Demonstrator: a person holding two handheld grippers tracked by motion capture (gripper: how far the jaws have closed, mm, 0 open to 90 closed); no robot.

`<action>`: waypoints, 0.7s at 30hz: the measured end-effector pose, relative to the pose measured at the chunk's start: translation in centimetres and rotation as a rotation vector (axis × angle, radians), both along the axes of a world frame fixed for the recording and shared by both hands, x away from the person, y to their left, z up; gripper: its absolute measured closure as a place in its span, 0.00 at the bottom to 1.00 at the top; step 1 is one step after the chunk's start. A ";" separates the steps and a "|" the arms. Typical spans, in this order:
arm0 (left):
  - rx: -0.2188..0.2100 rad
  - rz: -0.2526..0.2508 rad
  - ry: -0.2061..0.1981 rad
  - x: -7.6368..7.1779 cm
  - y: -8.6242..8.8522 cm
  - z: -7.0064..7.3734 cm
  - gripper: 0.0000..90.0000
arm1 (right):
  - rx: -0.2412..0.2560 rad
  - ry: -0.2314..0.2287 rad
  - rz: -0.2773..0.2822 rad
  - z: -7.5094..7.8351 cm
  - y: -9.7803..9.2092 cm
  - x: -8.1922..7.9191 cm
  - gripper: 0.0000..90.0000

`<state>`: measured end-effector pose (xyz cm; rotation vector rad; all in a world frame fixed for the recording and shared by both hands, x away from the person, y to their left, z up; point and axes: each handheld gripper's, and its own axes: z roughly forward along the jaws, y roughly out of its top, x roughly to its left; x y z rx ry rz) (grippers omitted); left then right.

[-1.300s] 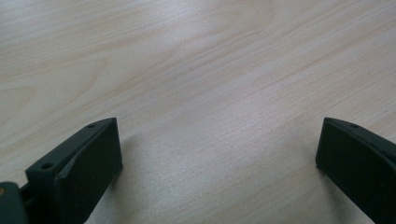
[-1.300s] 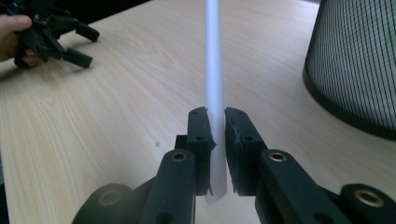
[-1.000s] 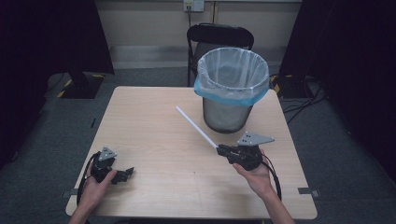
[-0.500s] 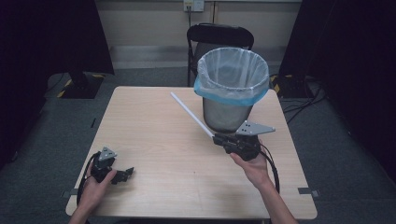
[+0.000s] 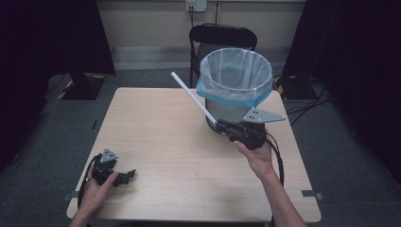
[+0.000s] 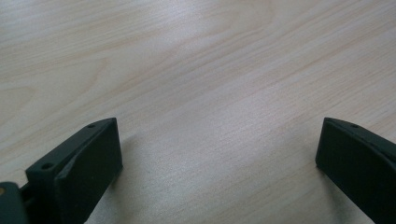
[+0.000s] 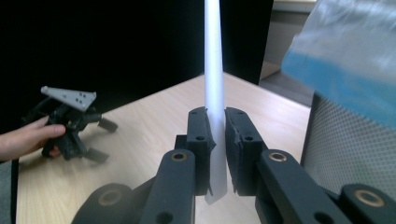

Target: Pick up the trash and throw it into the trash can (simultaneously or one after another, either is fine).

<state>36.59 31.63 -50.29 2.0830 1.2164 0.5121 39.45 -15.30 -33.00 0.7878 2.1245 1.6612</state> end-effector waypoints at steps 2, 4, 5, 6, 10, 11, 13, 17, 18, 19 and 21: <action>0.000 0.000 0.000 0.0 0.0 0.0 0.00 | 0.020 -0.007 0.001 0.6 -0.4 0.1 0.90; -0.003 0.001 -0.001 0.0 0.0 0.0 0.00 | 0.017 -0.010 -0.001 0.8 -0.4 0.2 0.90; -0.002 0.001 -0.001 0.0 0.0 0.0 0.00 | 0.012 -0.014 -0.003 1.1 -0.5 0.2 0.90; -0.002 0.001 -0.001 0.0 0.0 0.0 0.00 | 0.012 -0.014 -0.003 1.1 -0.5 0.2 0.90; 0.000 0.000 0.000 0.0 0.0 0.0 0.00 | 0.026 -0.027 -0.003 2.0 -0.5 0.6 0.90; -0.003 0.002 -0.001 0.0 0.0 0.0 0.00 | 0.029 -0.031 0.000 2.3 -0.4 0.7 0.90; -0.003 0.002 -0.001 0.0 0.0 0.0 0.00 | 0.036 -0.034 0.005 2.7 -0.2 0.8 0.90; -0.003 0.002 0.000 0.0 0.0 0.0 0.00 | 0.035 -0.044 0.018 3.6 0.3 1.2 0.90; -0.001 0.000 0.000 0.0 0.0 0.0 0.00 | 0.035 -0.049 0.018 3.9 0.4 1.3 0.90; -0.001 0.000 0.000 0.0 0.0 0.0 0.00 | 0.037 -0.051 0.020 4.1 0.5 1.3 0.90; -0.003 0.001 -0.001 0.0 0.0 0.0 0.00 | 0.046 -0.061 0.021 4.7 0.7 1.5 0.90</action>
